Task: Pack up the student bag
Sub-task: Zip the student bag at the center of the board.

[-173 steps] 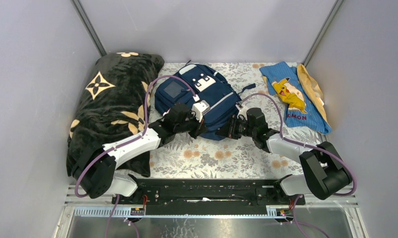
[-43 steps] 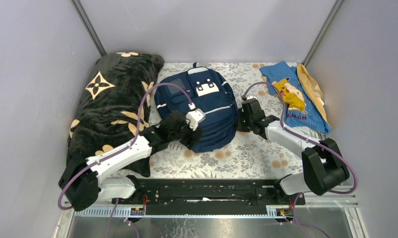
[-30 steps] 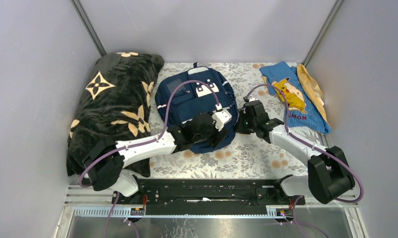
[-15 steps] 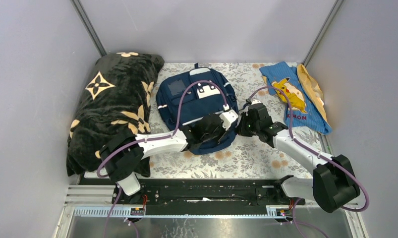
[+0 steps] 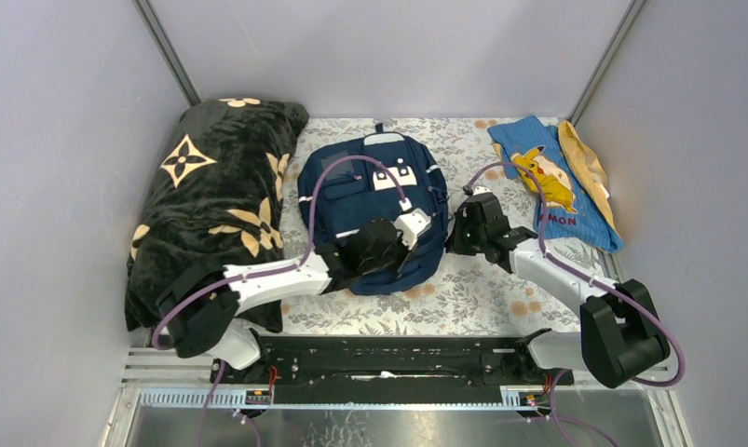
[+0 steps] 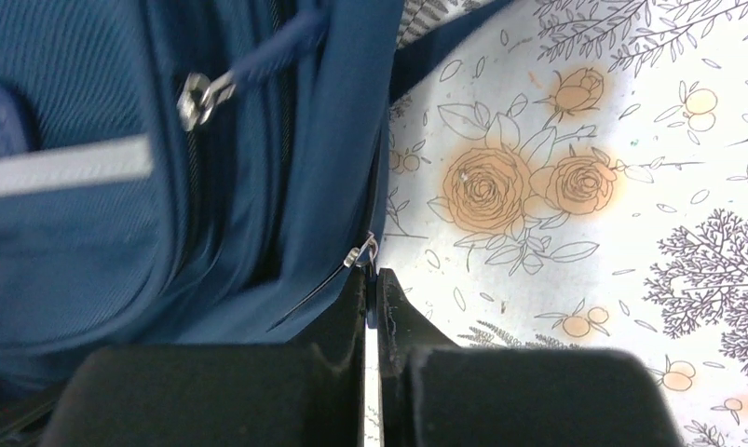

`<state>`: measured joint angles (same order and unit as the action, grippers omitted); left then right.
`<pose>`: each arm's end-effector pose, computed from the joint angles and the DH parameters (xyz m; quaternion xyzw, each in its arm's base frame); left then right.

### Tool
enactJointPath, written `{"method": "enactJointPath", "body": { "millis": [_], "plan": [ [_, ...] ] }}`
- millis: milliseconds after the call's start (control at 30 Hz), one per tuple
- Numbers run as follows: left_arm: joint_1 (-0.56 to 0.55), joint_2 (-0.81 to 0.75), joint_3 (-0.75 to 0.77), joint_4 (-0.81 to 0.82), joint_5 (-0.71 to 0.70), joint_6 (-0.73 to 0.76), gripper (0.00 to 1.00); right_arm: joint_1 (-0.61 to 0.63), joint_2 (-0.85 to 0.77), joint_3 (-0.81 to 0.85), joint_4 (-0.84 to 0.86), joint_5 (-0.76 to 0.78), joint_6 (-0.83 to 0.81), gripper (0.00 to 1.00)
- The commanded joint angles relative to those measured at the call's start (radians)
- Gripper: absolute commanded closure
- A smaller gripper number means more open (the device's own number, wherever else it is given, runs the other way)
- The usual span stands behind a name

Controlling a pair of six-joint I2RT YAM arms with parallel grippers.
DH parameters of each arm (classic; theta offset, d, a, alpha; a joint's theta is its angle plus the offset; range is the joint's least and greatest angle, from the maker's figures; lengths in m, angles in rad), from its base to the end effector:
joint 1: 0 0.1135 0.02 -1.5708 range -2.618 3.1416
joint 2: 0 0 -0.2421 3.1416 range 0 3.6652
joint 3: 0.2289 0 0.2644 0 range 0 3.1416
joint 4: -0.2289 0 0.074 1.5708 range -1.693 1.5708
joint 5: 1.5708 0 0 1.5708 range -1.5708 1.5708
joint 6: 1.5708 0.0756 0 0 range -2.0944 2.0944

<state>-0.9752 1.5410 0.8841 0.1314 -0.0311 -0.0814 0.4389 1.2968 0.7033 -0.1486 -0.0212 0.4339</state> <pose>0.2167 -0.3155 0.1707 0.3674 0.7847 -0.2400 0.4379 0.2815 0.1339 0.1512 -0.0065 0.9153 0.1790 0.3607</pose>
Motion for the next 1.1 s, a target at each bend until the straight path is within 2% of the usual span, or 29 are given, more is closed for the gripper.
{"method": "enactJointPath", "body": {
  "millis": [0,233,333,500,600,733,800,833,900,967,1067],
  "plan": [
    [-0.003,-0.131,-0.062,-0.061,0.102,-0.027,1.00,-0.040,0.042,0.024,0.035,0.066,-0.028,1.00],
    [-0.006,-0.321,-0.108,-0.179,0.215,-0.060,1.00,-0.099,0.125,0.052,0.108,0.033,-0.035,1.00],
    [-0.005,-0.392,-0.102,-0.237,0.256,-0.033,1.00,-0.116,0.185,0.119,0.112,0.023,0.001,1.00],
    [-0.005,-0.435,0.023,-0.394,0.232,0.044,1.00,-0.130,0.239,0.267,0.103,0.060,0.015,1.00],
    [-0.004,-0.419,0.106,-0.410,0.163,0.075,1.00,-0.174,0.279,0.383,0.050,0.067,0.040,1.00],
    [0.039,-0.354,0.228,-0.282,0.075,0.030,1.00,-0.206,0.305,0.578,0.016,0.028,0.035,1.00],
    [0.046,-0.248,0.411,-0.338,-0.090,0.002,1.00,-0.206,0.318,0.679,-0.017,0.028,0.029,1.00],
    [0.047,-0.154,0.522,-0.422,-0.166,0.002,1.00,-0.206,0.331,0.729,-0.035,0.024,0.025,1.00],
    [0.047,-0.047,0.690,-0.469,-0.239,0.025,1.00,-0.207,0.359,0.810,-0.079,0.027,0.021,1.00],
    [0.051,-0.004,0.738,-0.408,-0.227,0.029,1.00,-0.208,0.361,0.820,-0.086,0.056,0.021,1.00],
    [0.057,0.005,0.656,-0.240,-0.089,0.009,1.00,-0.226,0.332,0.758,-0.083,0.086,0.018,1.00]
  ]
}}
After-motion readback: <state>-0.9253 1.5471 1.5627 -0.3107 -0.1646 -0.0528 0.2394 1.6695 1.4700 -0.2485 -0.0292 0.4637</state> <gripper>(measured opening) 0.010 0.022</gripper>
